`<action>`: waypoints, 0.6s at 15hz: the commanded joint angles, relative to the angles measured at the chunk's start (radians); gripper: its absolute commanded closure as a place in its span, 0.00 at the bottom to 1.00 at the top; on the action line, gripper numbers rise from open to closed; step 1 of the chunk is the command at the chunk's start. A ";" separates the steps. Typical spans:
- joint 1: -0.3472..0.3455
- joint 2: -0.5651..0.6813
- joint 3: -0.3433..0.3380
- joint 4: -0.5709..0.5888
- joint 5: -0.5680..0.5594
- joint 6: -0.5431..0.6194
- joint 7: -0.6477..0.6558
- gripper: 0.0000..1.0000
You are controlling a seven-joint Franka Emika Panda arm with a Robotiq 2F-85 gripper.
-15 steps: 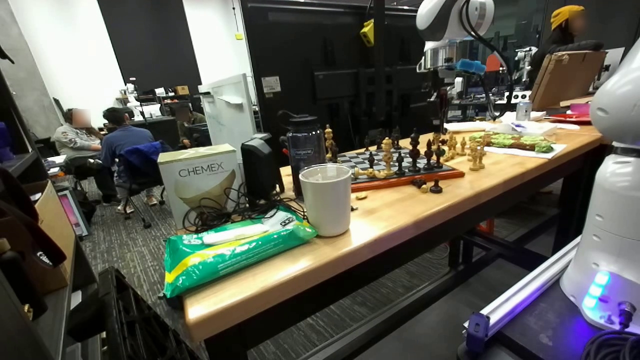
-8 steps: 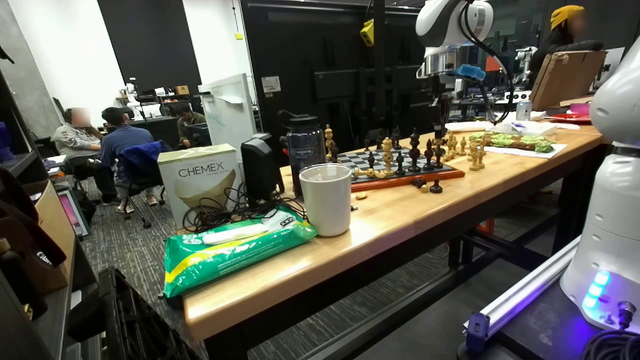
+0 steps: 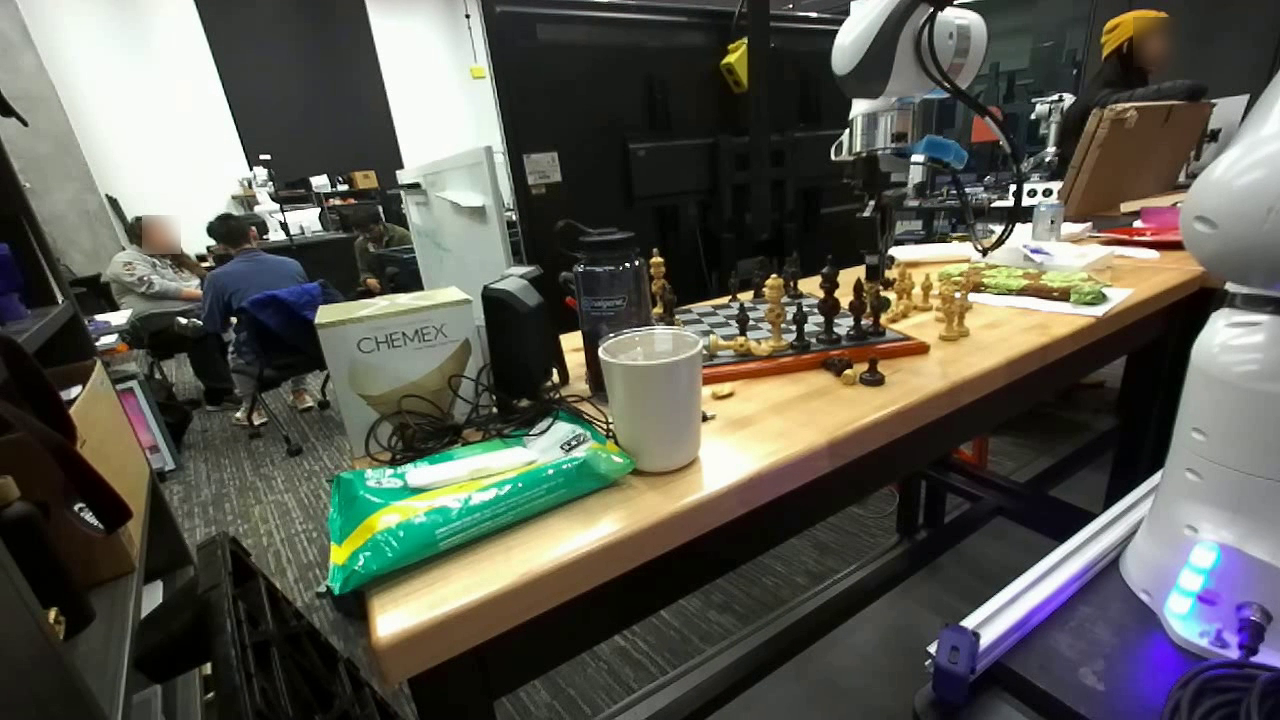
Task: Put one of the beige chess pieces on the chess board
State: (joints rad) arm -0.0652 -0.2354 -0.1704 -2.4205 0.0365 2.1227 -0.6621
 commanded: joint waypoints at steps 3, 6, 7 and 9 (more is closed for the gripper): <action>0.005 0.014 -0.007 -0.011 0.017 0.059 -0.046 0.95; 0.004 0.029 -0.006 -0.011 0.020 0.083 -0.060 0.95; 0.004 0.032 -0.006 -0.011 0.022 0.088 -0.064 0.95; 0.002 0.037 -0.006 -0.011 0.024 0.093 -0.067 0.75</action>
State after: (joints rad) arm -0.0652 -0.1963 -0.1704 -2.4240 0.0383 2.1980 -0.7000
